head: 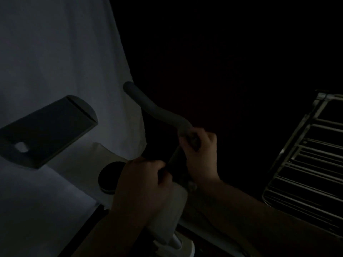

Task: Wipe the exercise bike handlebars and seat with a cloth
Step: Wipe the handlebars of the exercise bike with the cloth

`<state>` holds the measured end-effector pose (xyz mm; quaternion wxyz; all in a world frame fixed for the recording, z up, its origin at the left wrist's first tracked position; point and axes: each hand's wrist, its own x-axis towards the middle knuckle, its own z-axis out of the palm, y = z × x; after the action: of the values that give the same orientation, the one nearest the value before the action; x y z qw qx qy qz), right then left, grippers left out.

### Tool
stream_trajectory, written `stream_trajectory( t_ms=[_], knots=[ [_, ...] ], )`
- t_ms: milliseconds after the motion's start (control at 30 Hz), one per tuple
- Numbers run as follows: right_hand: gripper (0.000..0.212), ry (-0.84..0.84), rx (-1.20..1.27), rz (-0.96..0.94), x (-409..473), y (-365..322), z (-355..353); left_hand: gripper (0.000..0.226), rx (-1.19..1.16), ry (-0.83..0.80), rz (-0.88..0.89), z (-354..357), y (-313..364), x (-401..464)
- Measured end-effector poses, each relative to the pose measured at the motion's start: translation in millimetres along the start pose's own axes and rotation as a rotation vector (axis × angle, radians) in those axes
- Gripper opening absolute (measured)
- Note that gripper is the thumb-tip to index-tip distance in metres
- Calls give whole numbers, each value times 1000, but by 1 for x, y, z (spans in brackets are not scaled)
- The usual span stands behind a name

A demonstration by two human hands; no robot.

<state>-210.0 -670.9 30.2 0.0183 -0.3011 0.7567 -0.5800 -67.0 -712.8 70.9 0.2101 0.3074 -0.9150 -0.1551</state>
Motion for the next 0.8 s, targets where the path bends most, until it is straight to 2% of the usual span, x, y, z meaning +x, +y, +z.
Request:
stream_trajectory(
  t_ms=[67,100,233,367,433,533,633,700,800],
  knots=[
    [24,42,35,145,7,-6,4,47,1,8,11,2,0,0],
    [22,48,47,145,-2,-7,5,46,-7,6,5,3,0,-2],
    [22,-73,39,-24,-17,-7,-5,38,-58,-3,3,3,1,-3],
    [27,52,71,258,25,4,-5,45,-56,-36,4,5,4,-3],
    [29,47,150,252,3,8,-3,42,-59,-20,-3,3,5,-6],
    [22,54,247,250,-2,9,-2,45,-24,-37,-21,3,7,-3],
    [19,10,275,403,37,4,2,43,-24,-40,-29,5,7,-2],
    [24,12,285,377,27,-1,4,35,-22,-30,-45,4,9,-3],
    [23,27,210,211,5,1,5,28,-45,-42,-77,5,11,2]
  ],
)
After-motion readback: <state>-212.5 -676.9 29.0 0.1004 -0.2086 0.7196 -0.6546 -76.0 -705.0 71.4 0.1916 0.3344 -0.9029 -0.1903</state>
